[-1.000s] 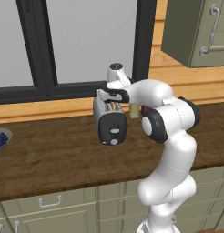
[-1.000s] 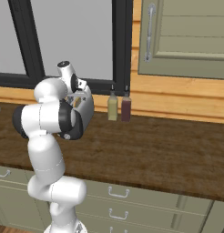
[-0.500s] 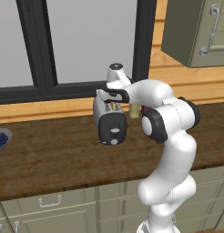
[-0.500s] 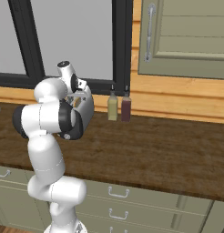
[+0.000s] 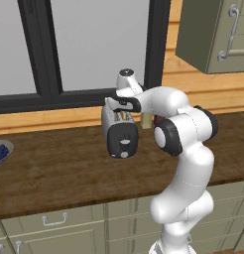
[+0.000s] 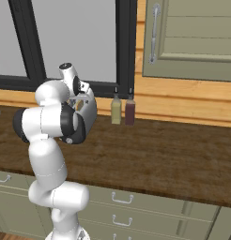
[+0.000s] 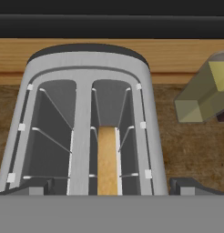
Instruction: Start the toaster. Once the lever pops up, take the bread to the plate on the dining counter.
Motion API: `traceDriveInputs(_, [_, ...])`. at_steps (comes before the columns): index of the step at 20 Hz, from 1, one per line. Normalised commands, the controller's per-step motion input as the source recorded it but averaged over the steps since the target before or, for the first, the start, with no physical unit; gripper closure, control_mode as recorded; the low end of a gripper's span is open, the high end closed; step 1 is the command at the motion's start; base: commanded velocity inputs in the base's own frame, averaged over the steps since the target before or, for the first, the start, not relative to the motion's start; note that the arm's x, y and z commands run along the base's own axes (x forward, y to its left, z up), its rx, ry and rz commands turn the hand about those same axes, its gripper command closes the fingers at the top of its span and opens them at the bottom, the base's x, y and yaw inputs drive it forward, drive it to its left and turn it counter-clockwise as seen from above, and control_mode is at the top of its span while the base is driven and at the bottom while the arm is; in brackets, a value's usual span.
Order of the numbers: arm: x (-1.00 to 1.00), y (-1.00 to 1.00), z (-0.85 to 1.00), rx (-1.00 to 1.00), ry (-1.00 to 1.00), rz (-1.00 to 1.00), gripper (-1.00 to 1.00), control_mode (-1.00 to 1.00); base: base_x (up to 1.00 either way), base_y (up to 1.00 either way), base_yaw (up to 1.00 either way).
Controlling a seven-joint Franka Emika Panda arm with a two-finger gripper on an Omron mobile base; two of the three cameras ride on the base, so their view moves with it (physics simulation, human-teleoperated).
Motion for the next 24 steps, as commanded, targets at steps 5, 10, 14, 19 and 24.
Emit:
traceDriveInputs(5, [0.0,0.0,0.0,0.0,0.0,0.0,-1.0,-1.0,0.0,0.0,0.0])
traceDriveInputs(10, [0.0,0.0,0.0,0.0,0.0,0.0,-1.0,-1.0,0.0,0.0,0.0])
traceDriveInputs(14, [0.0,0.0,0.0,0.0,0.0,0.0,-1.0,-1.0,0.0,0.0,0.0])
traceDriveInputs(19, [0.0,0.0,0.0,0.0,0.0,0.0,-1.0,-1.0,0.0,0.0,0.0])
traceDriveInputs(24, [0.0,0.0,0.0,0.0,0.0,0.0,-1.0,-1.0,0.0,0.0,0.0])
